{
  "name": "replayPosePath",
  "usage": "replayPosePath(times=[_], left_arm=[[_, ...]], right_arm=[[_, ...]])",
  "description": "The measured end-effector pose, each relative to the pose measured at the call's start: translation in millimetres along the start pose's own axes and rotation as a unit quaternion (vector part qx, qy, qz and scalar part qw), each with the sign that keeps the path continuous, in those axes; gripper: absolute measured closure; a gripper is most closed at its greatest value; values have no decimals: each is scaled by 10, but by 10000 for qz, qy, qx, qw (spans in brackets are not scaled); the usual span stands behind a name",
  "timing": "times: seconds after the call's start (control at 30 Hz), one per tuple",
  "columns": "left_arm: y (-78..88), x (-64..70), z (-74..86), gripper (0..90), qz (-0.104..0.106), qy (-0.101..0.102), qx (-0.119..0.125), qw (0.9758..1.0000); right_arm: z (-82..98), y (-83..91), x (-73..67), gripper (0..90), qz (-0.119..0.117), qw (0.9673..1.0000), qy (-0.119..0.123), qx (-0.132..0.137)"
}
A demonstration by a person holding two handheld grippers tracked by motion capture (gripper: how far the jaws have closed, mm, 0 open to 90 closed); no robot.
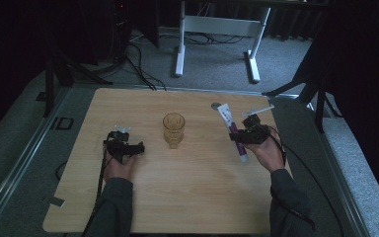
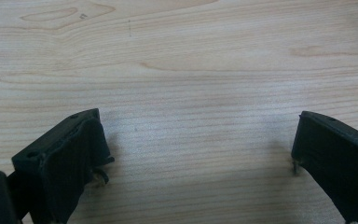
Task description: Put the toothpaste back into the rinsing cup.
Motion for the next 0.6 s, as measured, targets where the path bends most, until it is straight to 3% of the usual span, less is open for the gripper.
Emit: replayPosePath(times=[0.6], left_arm=[[0, 0, 0, 21, -1, -2, 1, 10000]], right_arm=[[-183, 42, -32, 696, -46, 9979, -196, 611]])
Point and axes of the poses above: each handheld gripper's, and its own axes: y roughly backward along the jaws, z roughly out of its underside, x roughly to its right, the point moved 7 cm from there along -y, roughly forward along the jaws, and after that the axes turned 6 degrees about z, right-handed, at the moved point
